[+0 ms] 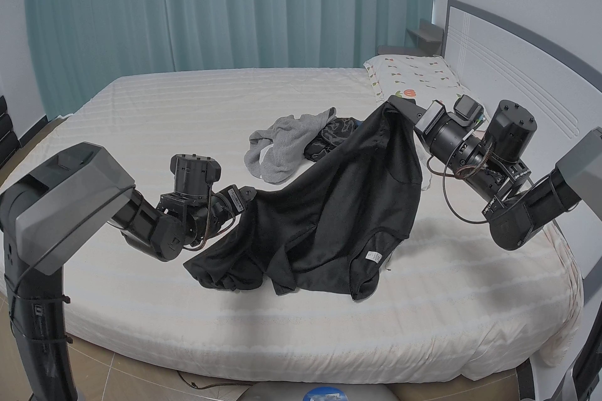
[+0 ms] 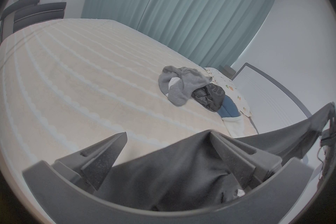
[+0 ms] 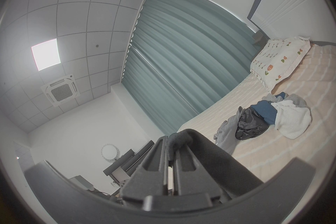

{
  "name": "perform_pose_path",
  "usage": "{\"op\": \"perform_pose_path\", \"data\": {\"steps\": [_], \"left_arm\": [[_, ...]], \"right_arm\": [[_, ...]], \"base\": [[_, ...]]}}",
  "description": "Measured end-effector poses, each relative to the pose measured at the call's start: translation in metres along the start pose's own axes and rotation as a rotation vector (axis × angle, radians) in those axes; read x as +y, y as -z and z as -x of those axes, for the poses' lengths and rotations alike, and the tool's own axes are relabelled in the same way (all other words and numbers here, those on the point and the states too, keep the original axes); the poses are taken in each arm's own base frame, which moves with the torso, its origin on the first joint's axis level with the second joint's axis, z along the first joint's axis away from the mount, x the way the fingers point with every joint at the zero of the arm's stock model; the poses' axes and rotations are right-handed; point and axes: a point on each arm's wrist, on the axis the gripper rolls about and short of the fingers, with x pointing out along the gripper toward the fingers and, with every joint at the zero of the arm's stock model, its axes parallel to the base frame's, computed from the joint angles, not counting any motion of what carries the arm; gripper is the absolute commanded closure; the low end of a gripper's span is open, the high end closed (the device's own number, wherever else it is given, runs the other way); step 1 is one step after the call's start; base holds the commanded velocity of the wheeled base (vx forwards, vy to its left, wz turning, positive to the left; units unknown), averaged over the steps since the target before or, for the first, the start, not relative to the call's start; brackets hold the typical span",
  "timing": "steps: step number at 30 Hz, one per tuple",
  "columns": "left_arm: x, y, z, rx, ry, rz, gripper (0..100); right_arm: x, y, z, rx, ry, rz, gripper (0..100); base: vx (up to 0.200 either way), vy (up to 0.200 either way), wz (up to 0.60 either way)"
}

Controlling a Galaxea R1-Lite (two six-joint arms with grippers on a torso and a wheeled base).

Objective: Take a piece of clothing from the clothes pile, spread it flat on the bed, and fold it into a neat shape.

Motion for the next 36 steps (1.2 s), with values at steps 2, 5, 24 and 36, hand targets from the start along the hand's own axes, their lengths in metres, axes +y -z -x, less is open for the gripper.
{"op": "perform_pose_path", "data": {"steps": [2, 5, 24, 36], "left_arm": [[-0.009, -0.001, 0.010, 0.005, 0.018, -0.005, 0], [-0.024, -0.001, 0.024, 0.018, 0.044, -0.018, 0], [-0.058, 0.068, 0.020, 0.243, 0.040, -0.139, 0], [-0.053, 0.097, -0.010, 0.281, -0.075, -0.187, 100]], "right_arm": [[0.000, 0.000, 0.000, -0.001, -0.001, -0.002, 100], [0.000, -0.001, 0.000, -0.004, -0.001, -0.003, 100], [0.003, -0.003, 0.002, -0.008, -0.005, -0.002, 100], [0.003, -0.008, 0.004, -0.018, -0.002, 0.002, 100]], "base": [[0.000, 0.000, 0.00], [0.000, 0.000, 0.00], [0.000, 0.000, 0.00], [0.000, 0.000, 0.00]]}}
